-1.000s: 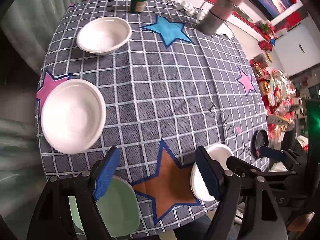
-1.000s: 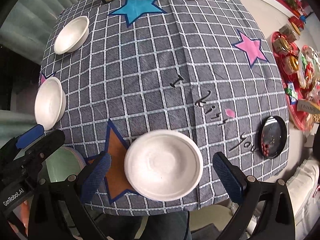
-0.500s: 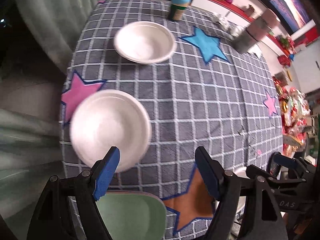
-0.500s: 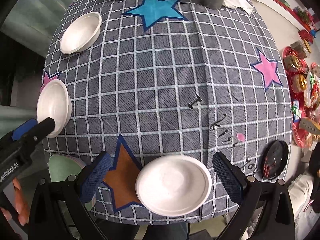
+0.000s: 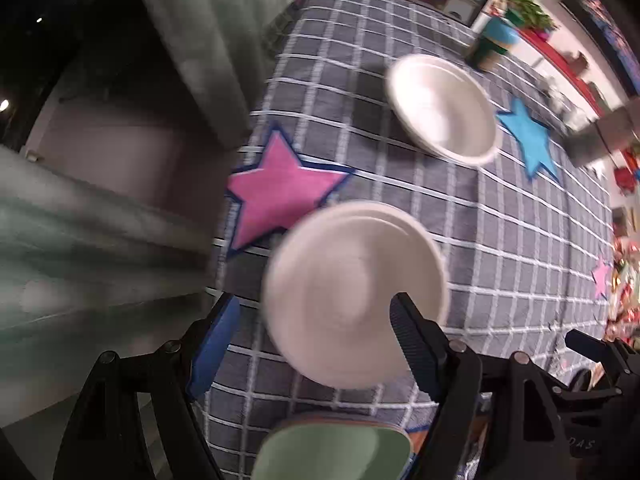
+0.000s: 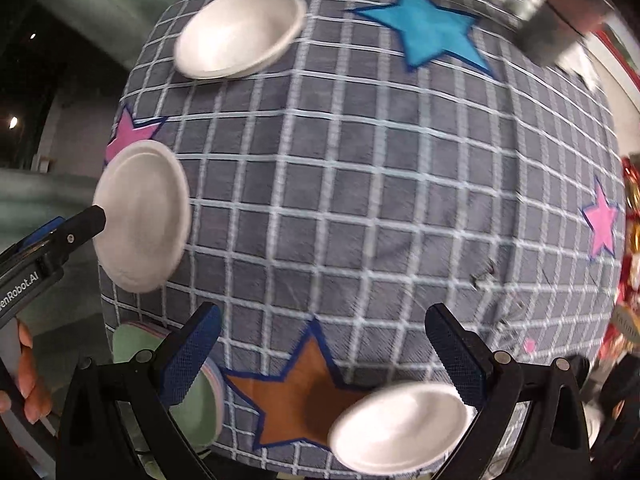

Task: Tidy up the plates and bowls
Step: 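Grasp a second white bowl rim with the left gripper and lift it, then grasp the second bowl with the right gripper while the left gripper releases it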

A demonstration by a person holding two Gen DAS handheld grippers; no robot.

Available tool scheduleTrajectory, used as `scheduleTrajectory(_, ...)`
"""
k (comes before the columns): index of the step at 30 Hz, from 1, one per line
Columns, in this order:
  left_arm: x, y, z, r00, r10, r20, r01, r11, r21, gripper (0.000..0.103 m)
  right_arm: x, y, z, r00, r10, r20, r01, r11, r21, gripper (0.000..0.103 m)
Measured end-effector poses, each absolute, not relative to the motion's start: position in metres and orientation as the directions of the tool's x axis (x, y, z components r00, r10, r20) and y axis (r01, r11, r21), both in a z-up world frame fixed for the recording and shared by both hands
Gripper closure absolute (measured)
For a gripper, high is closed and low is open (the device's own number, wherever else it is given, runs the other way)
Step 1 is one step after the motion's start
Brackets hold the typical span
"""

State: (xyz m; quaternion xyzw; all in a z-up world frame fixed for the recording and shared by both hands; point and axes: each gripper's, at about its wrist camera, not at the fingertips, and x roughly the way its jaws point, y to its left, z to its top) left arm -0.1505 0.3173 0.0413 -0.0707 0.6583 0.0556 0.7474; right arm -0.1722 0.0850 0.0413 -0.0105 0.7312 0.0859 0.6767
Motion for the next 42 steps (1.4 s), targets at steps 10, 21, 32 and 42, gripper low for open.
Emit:
scheduleTrajectory(10, -0.137, 0.337, 0.007, 0.052, 0.046, -0.998, -0.163, 0.986, 0.037, 0.022, -0.144, 0.138, 0.006, -0.142, 0.152, -0.978, -0.174, 0.969, 0.175, 0.001)
scheduleTrajectory(21, -0.128, 0.332, -0.026, -0.021, 0.053, -0.998, -0.093, 0.994, 0.055, 0.023, -0.132, 0.173, -0.027, -0.139, 0.139, -0.980, -0.183, 0.969, 0.164, 0.006)
scheduleTrajectory(32, -0.138, 0.291, -0.030, -0.029, 0.016, -0.999, 0.008, 1.000, 0.015, 0.062, -0.148, 0.202, -0.054, -0.203, 0.258, -0.944, -0.150, 0.945, 0.291, 0.076)
scheduleTrajectory(42, -0.170, 0.233, -0.010, -0.020, -0.028, -0.999, 0.103, 0.994, -0.030, 0.064, -0.189, 0.184, -0.050, -0.211, 0.236, -0.949, -0.108, 0.959, 0.262, 0.079)
